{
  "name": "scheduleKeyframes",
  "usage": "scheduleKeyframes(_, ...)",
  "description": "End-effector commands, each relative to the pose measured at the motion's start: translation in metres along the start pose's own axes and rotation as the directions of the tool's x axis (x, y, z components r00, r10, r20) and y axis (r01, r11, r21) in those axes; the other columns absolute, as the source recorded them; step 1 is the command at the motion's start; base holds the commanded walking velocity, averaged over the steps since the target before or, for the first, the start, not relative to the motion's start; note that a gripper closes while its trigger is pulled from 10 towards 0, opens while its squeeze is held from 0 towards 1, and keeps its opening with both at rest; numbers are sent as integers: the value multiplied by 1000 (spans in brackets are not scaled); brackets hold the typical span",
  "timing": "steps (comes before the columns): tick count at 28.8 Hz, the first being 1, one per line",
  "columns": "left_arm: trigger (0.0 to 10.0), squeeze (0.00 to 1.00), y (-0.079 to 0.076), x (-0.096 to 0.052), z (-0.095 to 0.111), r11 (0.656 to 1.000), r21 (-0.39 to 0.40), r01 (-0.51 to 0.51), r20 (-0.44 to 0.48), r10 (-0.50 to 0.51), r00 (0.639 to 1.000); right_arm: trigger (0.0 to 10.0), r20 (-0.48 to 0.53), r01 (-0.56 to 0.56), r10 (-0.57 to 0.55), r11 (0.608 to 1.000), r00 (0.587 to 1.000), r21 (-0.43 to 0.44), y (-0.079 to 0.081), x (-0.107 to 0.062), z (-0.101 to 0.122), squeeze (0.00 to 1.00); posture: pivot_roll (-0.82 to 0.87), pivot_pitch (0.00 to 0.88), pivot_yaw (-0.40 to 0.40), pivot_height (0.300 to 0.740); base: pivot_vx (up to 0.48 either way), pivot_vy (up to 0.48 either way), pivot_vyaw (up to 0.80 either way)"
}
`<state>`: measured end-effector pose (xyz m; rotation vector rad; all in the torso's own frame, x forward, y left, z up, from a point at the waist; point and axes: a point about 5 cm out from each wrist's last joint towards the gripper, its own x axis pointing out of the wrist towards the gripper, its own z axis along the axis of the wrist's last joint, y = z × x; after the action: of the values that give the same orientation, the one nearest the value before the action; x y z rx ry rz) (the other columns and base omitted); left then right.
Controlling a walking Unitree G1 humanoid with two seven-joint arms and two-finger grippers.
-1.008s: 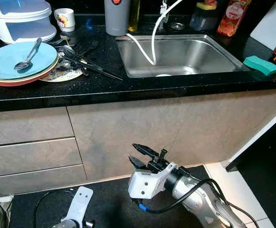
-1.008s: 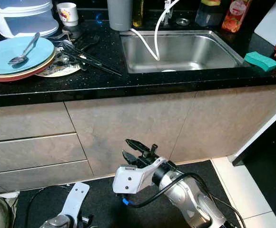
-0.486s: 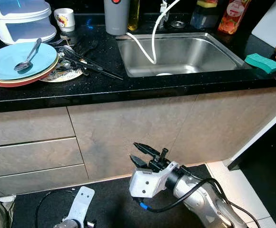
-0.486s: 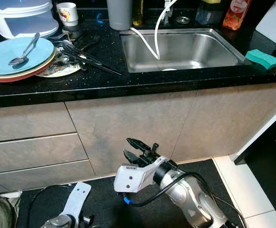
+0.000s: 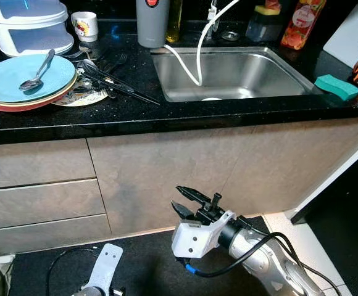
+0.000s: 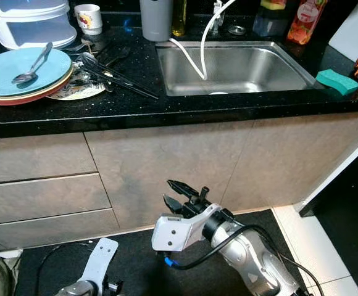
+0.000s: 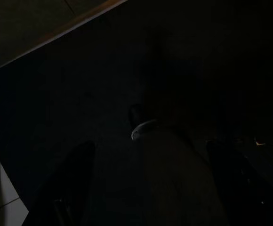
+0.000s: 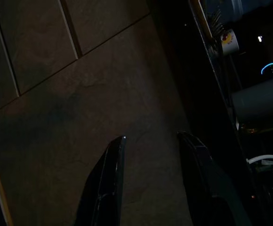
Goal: Kitchen organization
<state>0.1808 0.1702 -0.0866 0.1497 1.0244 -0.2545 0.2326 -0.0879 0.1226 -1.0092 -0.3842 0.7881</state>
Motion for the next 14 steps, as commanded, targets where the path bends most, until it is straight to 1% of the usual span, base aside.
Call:
scheduleKeyframes(1, 10000, 0, -2, 0, -5, 1000, -15, 4, -15, -4, 1000, 10000, 0, -4, 4, 1000, 1000, 2, 0, -2, 0, 0, -43, 64, -41, 740, 0, 0, 0)
scheduleKeyframes(7, 10000, 0, -1, -1, -7, 1000, -10, 7, -23, -7, 1000, 10000, 4, -4, 4, 1000, 1000, 0, 1, -1, 2, 0, -52, 72, -43, 740, 0, 0, 0)
scheduleKeyframes(14, 10000, 0, -2, 0, -5, 1000, 8, 18, -23, -18, 1000, 10000, 4, 0, 0, 1000, 1000, -2, 1, -1, 4, 0, -64, 78, -25, 740, 0, 0, 0)
